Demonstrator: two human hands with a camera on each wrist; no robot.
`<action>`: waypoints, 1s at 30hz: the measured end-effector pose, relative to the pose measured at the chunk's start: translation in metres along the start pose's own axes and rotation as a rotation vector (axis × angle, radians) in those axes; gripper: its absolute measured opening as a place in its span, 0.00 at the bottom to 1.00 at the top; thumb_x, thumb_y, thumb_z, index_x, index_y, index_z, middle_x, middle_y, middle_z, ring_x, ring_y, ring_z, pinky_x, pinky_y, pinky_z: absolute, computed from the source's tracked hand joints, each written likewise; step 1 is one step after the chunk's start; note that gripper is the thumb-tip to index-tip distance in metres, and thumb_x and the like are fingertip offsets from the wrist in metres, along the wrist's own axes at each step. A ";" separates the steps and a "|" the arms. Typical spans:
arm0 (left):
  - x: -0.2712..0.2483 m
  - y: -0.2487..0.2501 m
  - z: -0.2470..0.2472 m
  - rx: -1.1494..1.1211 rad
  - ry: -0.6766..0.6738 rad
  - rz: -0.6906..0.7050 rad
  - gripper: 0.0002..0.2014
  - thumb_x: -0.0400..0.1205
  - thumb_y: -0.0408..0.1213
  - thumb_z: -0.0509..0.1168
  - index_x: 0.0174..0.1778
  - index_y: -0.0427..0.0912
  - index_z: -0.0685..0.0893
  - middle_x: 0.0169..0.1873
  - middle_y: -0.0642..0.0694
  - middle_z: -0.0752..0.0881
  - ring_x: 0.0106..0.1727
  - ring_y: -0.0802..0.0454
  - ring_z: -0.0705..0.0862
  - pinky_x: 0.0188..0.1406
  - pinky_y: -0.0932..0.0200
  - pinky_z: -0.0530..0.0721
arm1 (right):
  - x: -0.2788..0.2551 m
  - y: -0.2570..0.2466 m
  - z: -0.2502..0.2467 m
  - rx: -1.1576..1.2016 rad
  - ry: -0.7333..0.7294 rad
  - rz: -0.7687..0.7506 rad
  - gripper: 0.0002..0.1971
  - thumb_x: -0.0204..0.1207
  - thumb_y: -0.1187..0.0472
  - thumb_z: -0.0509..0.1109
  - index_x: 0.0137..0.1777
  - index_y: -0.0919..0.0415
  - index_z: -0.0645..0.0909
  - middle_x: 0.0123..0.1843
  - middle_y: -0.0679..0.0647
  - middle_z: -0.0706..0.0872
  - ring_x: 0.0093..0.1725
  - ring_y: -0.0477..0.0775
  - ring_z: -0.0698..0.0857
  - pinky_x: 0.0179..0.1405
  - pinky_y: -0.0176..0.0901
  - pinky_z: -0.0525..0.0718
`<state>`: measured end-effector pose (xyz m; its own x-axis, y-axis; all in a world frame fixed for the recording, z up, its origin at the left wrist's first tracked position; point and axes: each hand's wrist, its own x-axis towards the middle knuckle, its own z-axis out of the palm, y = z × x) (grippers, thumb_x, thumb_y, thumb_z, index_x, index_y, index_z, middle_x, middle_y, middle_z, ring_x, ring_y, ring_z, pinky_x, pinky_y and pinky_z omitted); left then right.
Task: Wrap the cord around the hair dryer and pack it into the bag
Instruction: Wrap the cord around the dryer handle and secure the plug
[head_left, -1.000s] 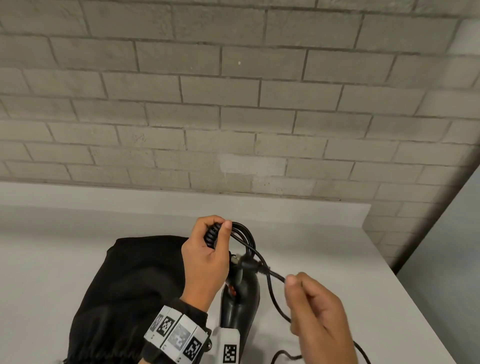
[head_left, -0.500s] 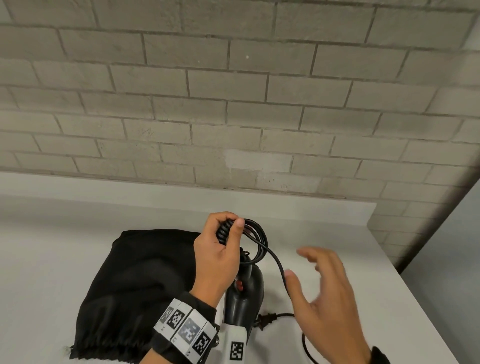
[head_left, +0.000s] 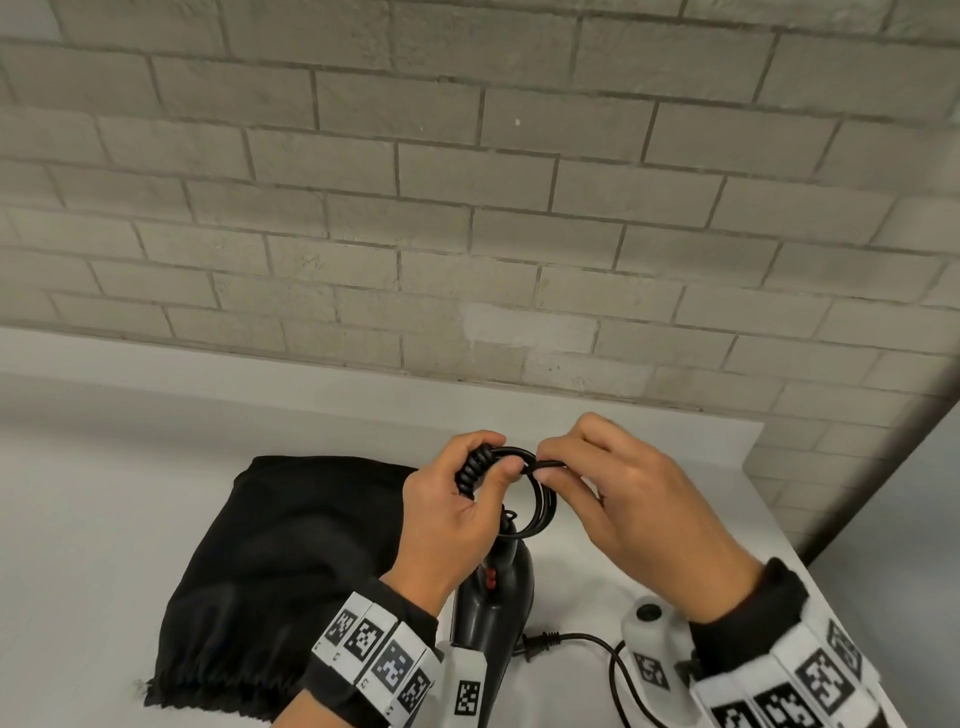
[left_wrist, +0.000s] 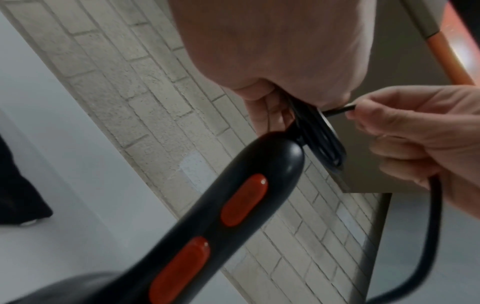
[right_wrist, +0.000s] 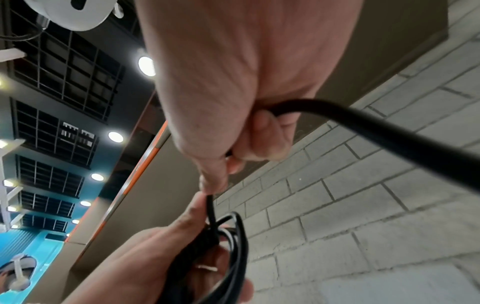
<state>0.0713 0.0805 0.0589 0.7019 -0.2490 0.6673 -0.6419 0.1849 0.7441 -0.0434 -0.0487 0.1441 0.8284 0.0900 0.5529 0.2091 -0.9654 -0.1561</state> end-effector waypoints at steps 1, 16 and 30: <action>0.001 0.000 -0.001 0.009 -0.019 0.022 0.18 0.80 0.60 0.66 0.54 0.50 0.84 0.42 0.56 0.91 0.43 0.61 0.91 0.46 0.72 0.84 | 0.005 0.003 -0.003 0.030 -0.023 -0.031 0.06 0.82 0.54 0.65 0.52 0.53 0.83 0.42 0.44 0.75 0.30 0.45 0.75 0.28 0.40 0.80; 0.003 0.004 -0.002 -0.063 -0.110 0.129 0.10 0.79 0.43 0.73 0.45 0.39 0.84 0.27 0.51 0.90 0.29 0.59 0.90 0.35 0.63 0.87 | 0.036 0.010 0.027 0.736 0.052 0.285 0.03 0.79 0.62 0.73 0.45 0.57 0.88 0.38 0.51 0.89 0.41 0.50 0.89 0.43 0.42 0.87; -0.001 0.004 -0.003 -0.066 0.022 0.053 0.12 0.81 0.46 0.68 0.56 0.46 0.79 0.27 0.49 0.89 0.22 0.56 0.87 0.26 0.58 0.87 | 0.006 0.000 0.058 1.146 0.066 0.606 0.14 0.82 0.52 0.66 0.47 0.60 0.89 0.41 0.59 0.91 0.38 0.48 0.85 0.43 0.39 0.80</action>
<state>0.0688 0.0841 0.0619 0.6748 -0.2164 0.7056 -0.6568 0.2598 0.7079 -0.0082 -0.0340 0.1000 0.9268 -0.3283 0.1824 0.1626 -0.0871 -0.9828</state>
